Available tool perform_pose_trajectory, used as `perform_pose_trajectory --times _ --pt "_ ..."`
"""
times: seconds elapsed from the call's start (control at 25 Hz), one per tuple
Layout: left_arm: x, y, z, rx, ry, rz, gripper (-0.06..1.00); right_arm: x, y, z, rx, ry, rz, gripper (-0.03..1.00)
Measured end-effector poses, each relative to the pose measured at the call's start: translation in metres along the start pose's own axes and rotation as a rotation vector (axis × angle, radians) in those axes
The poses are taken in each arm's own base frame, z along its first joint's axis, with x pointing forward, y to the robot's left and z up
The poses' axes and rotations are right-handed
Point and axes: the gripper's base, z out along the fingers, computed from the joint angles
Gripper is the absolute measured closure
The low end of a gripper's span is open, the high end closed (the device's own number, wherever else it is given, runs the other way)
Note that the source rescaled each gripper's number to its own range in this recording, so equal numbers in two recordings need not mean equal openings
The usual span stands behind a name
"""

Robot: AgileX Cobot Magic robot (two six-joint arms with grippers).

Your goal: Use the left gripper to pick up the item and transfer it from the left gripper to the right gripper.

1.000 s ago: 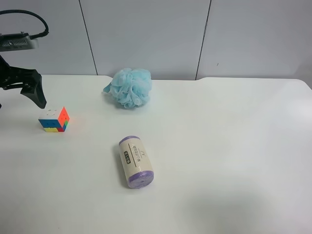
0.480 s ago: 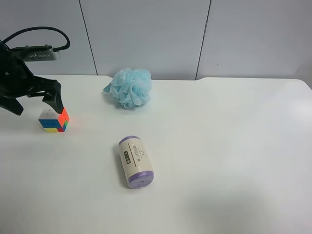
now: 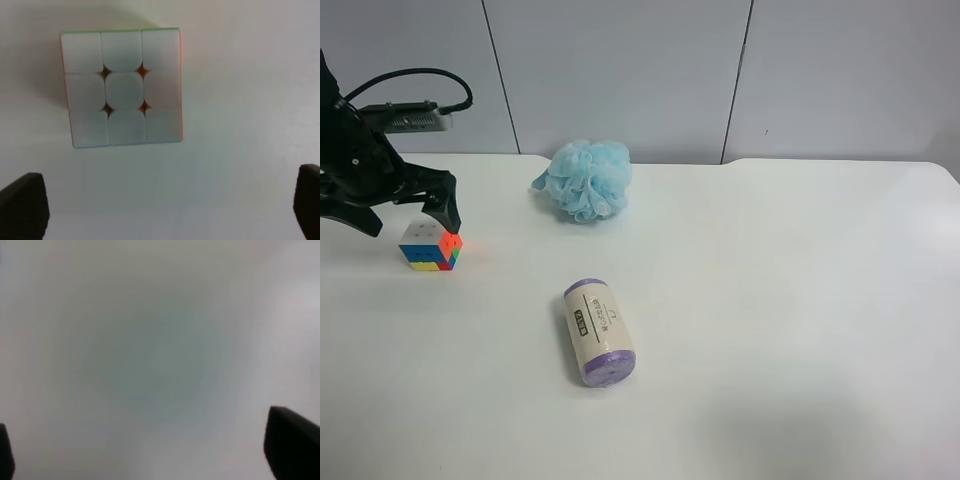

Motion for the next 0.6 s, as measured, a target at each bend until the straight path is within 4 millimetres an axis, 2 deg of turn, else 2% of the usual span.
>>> perform_pose_trajectory --times 0.32,0.6 --pt "-0.021 -0.001 0.013 0.001 0.021 0.005 -0.06 0.0 0.0 0.0 0.0 0.0 0.001 -0.03" --pt "-0.023 0.002 0.029 -0.012 0.049 0.014 -0.06 0.0 0.0 0.0 0.0 0.0 0.001 -0.03"
